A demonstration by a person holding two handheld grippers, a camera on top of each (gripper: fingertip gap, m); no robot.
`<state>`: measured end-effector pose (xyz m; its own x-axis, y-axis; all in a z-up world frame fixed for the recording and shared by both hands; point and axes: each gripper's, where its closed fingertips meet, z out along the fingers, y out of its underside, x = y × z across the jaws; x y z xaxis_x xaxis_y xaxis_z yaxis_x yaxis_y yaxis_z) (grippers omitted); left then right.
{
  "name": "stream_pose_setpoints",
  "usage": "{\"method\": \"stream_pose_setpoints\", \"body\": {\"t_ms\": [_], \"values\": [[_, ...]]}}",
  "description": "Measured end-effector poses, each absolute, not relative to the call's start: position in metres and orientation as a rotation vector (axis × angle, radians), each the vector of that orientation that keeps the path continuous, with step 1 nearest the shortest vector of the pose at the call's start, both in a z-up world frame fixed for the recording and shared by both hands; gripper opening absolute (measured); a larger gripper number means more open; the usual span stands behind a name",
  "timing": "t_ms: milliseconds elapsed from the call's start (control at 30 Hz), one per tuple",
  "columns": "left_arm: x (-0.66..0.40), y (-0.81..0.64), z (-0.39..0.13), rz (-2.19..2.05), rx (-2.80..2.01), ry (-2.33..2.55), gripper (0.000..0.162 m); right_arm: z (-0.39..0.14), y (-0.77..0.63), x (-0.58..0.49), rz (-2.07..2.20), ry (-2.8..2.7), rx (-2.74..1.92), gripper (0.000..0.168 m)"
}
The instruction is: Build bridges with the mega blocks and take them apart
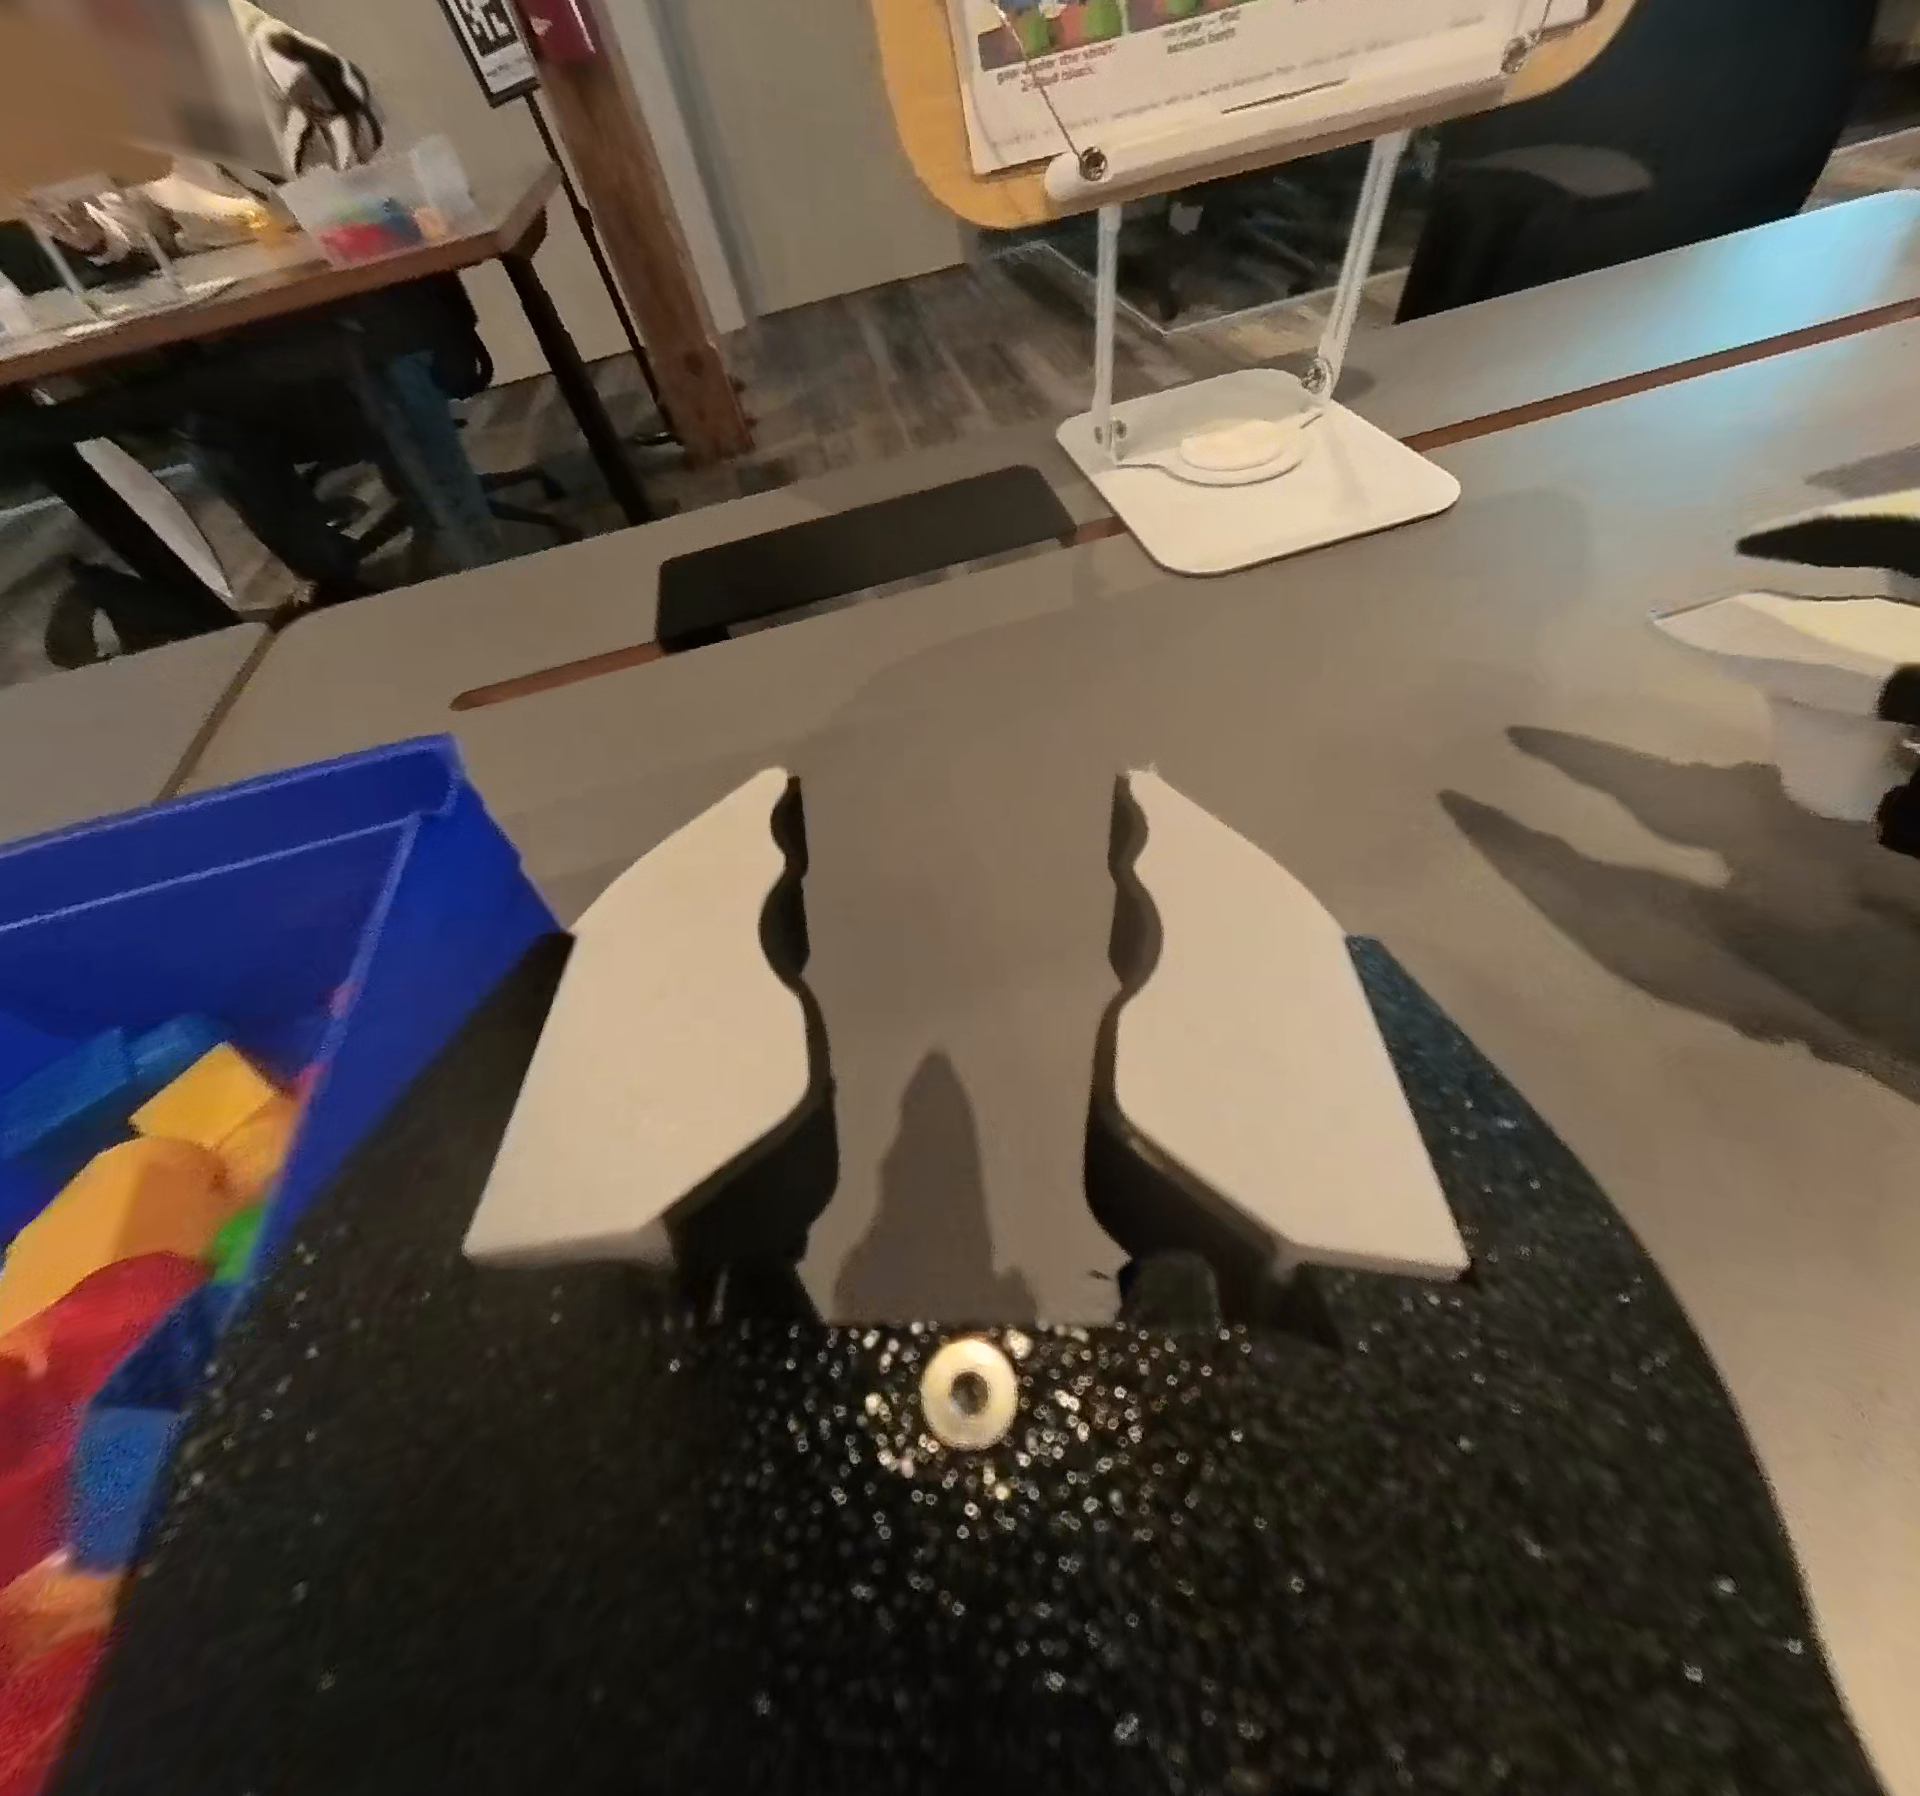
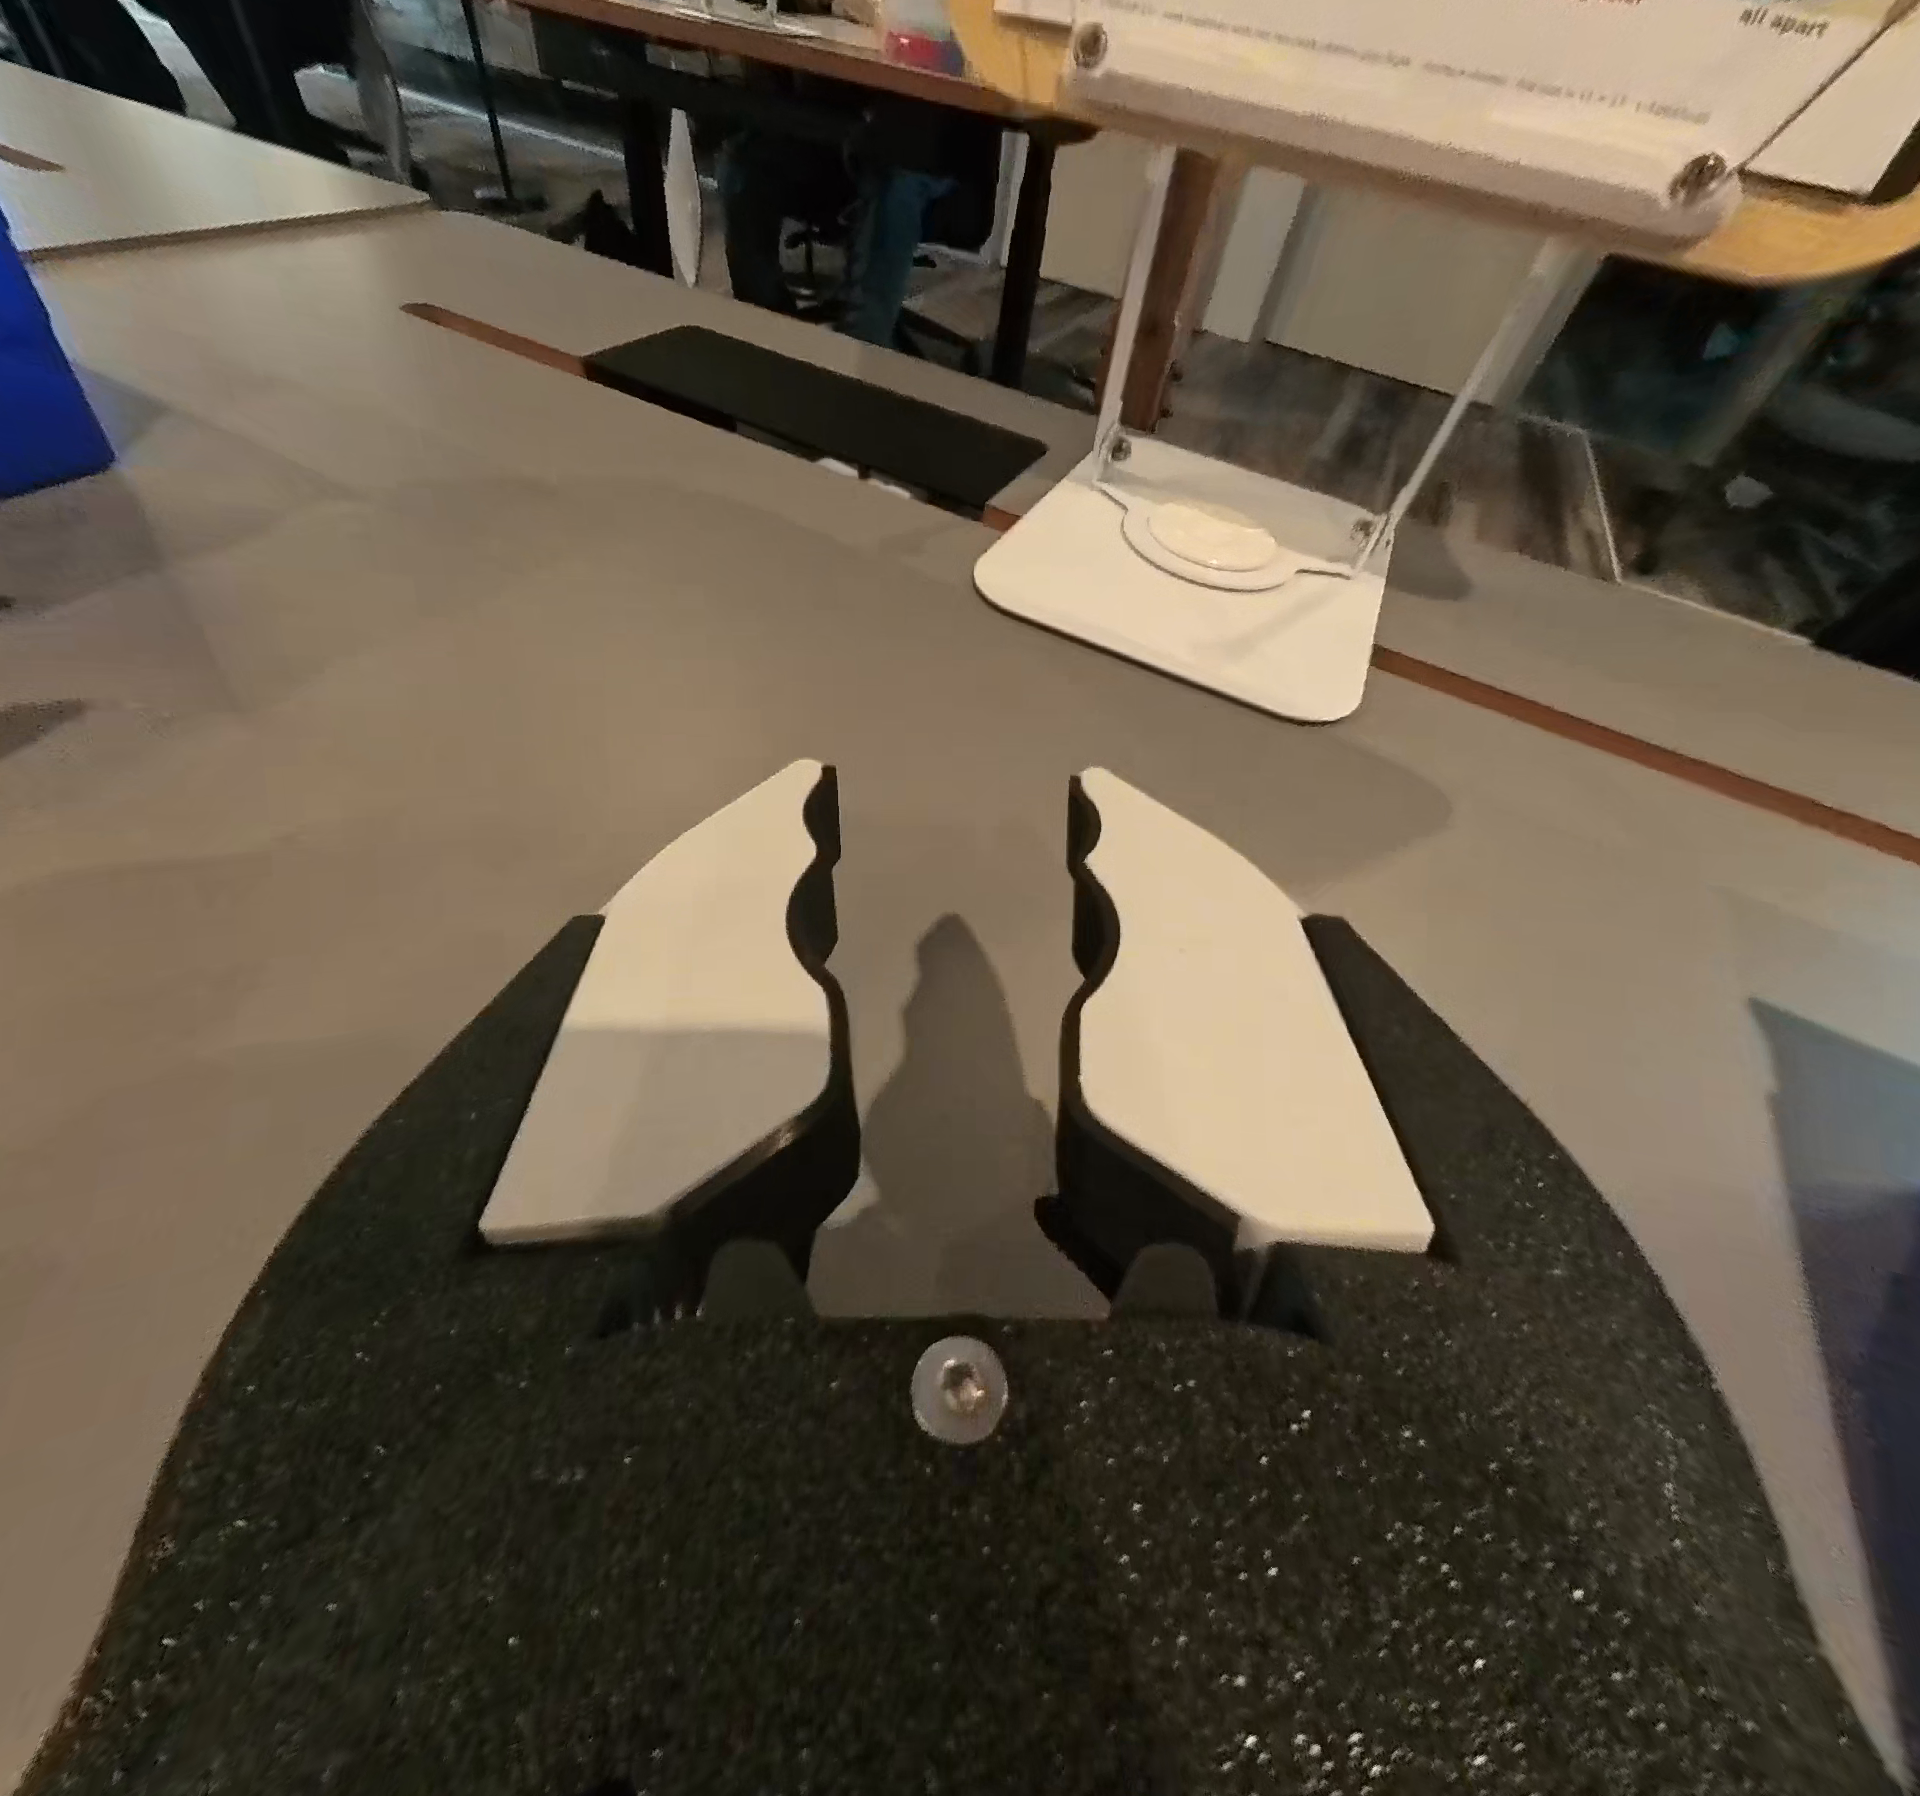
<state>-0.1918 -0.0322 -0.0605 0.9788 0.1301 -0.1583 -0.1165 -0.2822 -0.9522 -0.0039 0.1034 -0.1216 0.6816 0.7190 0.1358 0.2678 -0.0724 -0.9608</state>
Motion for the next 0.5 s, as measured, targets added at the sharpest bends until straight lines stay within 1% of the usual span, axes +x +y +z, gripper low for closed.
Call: {"method": "stream_pose_setpoints", "body": {"t_ms": [133,233,367,500], "values": [[-0.215,-0.066,-0.045,0.218,-1.851,-0.033,0.054,-0.124,0.102,-0.004,0.491,-0.804,-1.633,0.041],[-0.241,-0.094,-0.032,0.261,-1.866,-0.029,0.054,-0.125,0.103,-0.002,0.470,-0.816,-1.608,0.038],[-0.287,-0.127,-0.022,0.339,-1.899,-0.031,0.054,-0.129,0.102,-0.004,0.506,-0.816,-1.613,0.038],[-0.331,-0.146,-0.038,0.409,-2.021,-0.025,0.054,-0.129,0.100,-0.006,0.507,-0.832,-1.600,0.037]]}}
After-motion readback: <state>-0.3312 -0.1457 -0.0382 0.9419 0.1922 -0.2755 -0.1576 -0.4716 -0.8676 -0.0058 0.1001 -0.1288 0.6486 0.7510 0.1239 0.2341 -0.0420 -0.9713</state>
